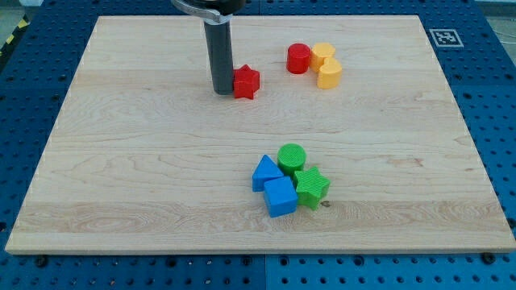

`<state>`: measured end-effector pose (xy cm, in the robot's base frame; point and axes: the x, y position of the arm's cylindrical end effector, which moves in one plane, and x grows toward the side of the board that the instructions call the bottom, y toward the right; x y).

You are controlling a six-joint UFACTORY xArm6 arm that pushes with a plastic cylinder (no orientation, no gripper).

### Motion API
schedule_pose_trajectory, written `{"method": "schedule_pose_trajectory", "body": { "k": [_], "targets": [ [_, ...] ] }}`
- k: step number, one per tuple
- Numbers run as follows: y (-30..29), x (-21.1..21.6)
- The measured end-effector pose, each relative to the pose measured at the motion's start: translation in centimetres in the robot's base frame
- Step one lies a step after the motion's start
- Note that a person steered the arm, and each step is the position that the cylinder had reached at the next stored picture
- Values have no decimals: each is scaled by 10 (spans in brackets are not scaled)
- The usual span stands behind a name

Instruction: Push the red star into the red circle

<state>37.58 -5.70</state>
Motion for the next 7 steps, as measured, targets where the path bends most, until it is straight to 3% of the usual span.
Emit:
{"method": "schedule_pose_trajectory", "body": {
  "k": [4,7],
  "targets": [
    [-2,-19],
    [28,-17]
  ]
}}
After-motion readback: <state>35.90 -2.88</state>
